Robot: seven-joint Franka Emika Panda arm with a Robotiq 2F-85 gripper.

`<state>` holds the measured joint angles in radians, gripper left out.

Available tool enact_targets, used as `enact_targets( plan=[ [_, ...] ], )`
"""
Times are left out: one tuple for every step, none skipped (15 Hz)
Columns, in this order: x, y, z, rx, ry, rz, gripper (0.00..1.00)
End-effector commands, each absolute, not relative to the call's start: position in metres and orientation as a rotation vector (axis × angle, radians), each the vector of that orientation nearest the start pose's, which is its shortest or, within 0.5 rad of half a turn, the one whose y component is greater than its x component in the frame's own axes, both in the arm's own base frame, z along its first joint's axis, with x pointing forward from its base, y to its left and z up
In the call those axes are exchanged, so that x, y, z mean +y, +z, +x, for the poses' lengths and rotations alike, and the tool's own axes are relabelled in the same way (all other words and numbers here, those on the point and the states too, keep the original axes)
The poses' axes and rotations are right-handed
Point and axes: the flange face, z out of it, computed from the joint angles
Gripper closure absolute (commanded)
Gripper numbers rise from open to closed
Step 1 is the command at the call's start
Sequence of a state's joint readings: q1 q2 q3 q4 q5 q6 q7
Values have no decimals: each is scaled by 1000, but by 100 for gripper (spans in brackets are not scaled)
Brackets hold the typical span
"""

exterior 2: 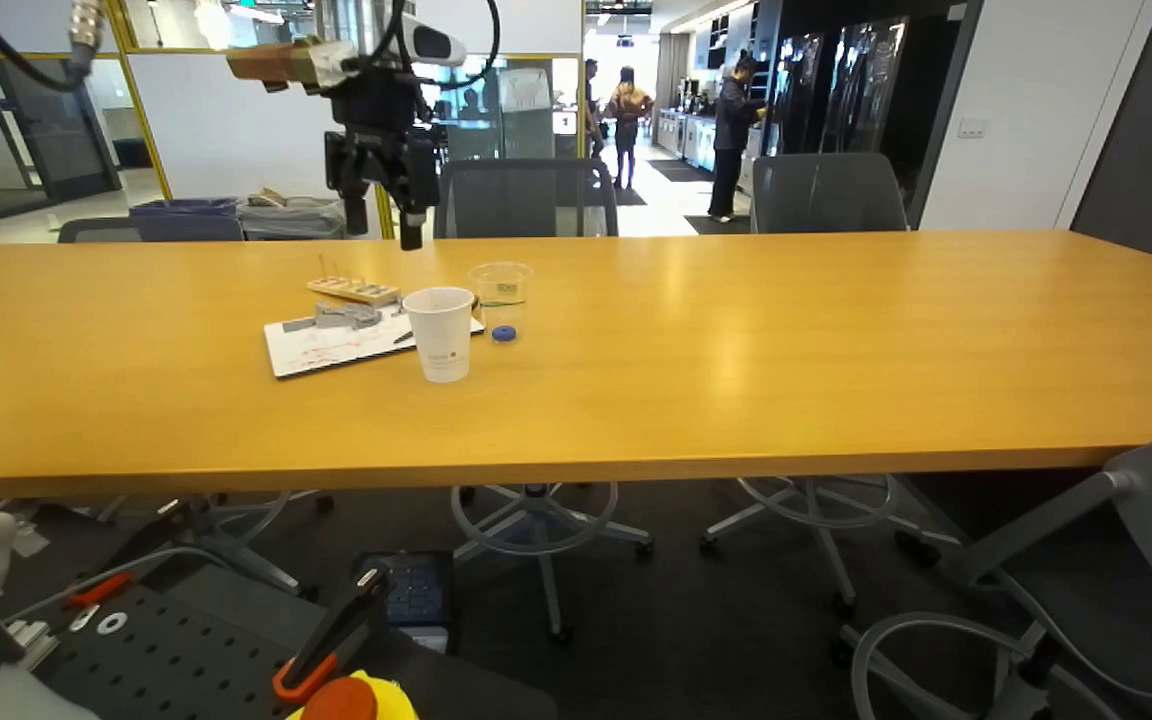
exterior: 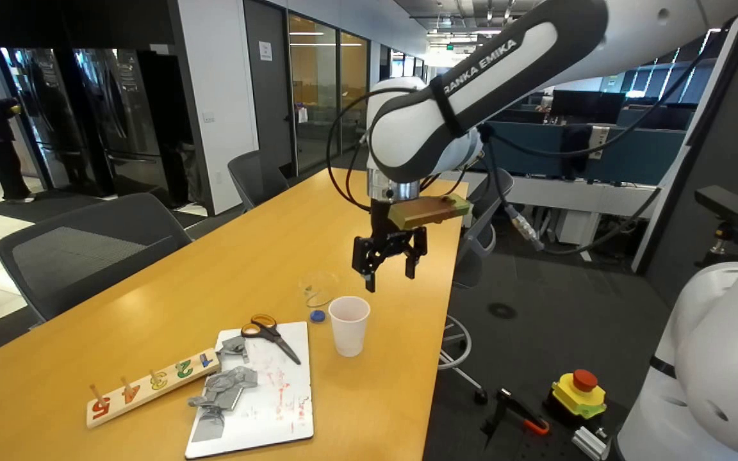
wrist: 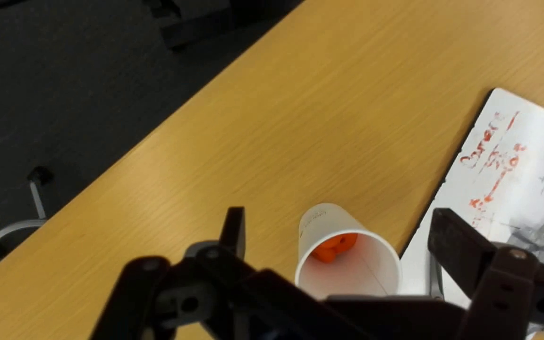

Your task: Put the orange blocks inside the white cup and place the blue ring inside the clear cup

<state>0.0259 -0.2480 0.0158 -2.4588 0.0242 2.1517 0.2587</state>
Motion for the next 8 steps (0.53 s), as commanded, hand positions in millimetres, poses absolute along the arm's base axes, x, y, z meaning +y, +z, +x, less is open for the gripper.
enact_targets(
  plan=[
    [19,438,384,259,54,-3096,0],
    [19,448,371,205,46,-3108,0],
    [20,459,357,162,34,-3119,0],
    [19,470,344,118,16,-3133,0],
    [20,481,329,82,5,-3135,0],
    [22,490,314,51,-5,-3135,0],
    [22,498,299,19,-13,-3138,0],
    [22,502,286,-30,-23,-3136,0]
  ],
)
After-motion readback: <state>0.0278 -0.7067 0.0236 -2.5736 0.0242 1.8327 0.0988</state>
